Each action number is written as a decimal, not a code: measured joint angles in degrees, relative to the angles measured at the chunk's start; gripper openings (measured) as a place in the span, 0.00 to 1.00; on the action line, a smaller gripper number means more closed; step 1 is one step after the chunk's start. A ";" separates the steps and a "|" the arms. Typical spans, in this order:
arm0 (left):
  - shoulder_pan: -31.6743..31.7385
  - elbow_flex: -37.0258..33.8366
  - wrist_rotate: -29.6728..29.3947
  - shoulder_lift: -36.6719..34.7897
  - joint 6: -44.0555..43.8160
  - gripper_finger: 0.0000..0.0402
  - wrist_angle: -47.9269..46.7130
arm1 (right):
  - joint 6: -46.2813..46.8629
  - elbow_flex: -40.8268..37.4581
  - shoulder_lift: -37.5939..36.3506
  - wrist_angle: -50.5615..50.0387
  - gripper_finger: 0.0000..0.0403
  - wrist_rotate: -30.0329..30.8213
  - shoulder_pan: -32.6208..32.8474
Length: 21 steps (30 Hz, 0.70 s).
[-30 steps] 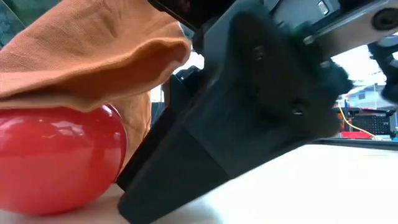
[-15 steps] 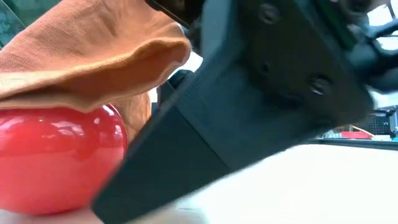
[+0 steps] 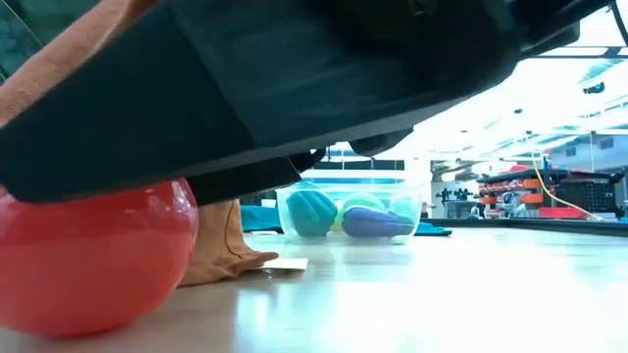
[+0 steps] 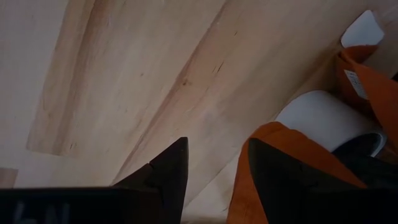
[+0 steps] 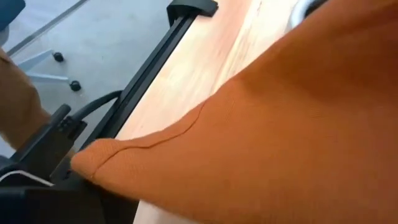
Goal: Pick and placing Produce into tupperware
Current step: Put the tomato into the bin
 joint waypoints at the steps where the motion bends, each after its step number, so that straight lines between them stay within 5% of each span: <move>1: 0.00 0.00 -0.06 0.01 0.10 0.43 -0.01 | -0.01 0.00 0.00 0.15 0.84 0.08 0.00; 21: 0.01 0.00 -0.16 0.01 0.28 0.43 -0.01 | -0.15 0.02 0.63 2.40 0.81 0.60 -0.69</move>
